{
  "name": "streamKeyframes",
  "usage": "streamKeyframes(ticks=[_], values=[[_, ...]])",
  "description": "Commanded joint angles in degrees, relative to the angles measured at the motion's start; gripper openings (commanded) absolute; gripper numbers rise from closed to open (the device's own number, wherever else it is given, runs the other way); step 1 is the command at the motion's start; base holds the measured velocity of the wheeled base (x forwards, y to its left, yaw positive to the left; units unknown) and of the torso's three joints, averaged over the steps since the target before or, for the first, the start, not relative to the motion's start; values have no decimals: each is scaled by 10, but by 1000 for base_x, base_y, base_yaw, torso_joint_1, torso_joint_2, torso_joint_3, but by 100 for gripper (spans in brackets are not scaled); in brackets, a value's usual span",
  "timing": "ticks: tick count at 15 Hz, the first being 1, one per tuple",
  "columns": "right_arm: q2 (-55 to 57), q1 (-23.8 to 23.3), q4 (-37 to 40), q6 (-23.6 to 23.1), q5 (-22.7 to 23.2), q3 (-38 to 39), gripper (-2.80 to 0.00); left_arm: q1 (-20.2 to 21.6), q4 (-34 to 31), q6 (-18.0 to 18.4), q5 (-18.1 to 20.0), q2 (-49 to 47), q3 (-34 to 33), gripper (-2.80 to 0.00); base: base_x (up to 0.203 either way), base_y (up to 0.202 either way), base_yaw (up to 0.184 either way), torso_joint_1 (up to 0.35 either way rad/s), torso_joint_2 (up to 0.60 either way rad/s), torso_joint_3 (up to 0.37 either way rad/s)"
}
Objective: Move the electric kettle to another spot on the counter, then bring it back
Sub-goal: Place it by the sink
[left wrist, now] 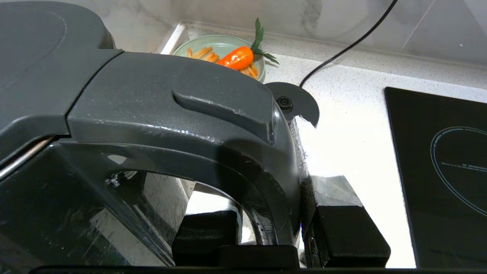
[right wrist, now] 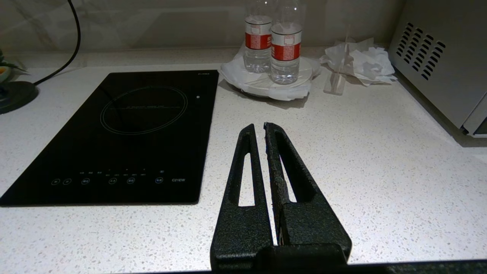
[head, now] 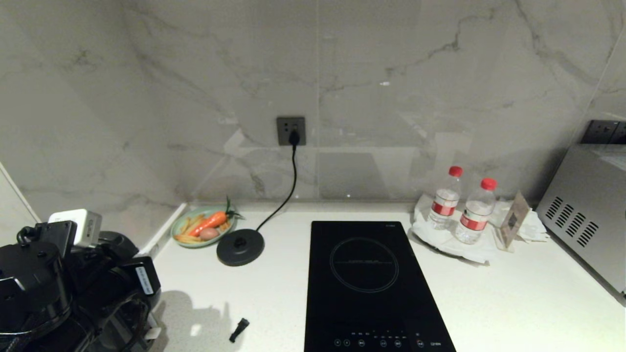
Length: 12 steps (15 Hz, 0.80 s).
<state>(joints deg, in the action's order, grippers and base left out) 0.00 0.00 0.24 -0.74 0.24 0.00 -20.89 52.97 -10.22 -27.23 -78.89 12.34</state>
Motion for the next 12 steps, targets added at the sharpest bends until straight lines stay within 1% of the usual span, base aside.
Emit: streamKeyframes(ticks=[1,12], values=[[0,0,0,0,0,0,-280,0,3,-1,-2,-3,-1,-280,0,0,0,0,0,0],[0,0,0,0,0,0,-280,0,3,-2,-2,-3,-1,-280,0,0,0,0,0,0]])
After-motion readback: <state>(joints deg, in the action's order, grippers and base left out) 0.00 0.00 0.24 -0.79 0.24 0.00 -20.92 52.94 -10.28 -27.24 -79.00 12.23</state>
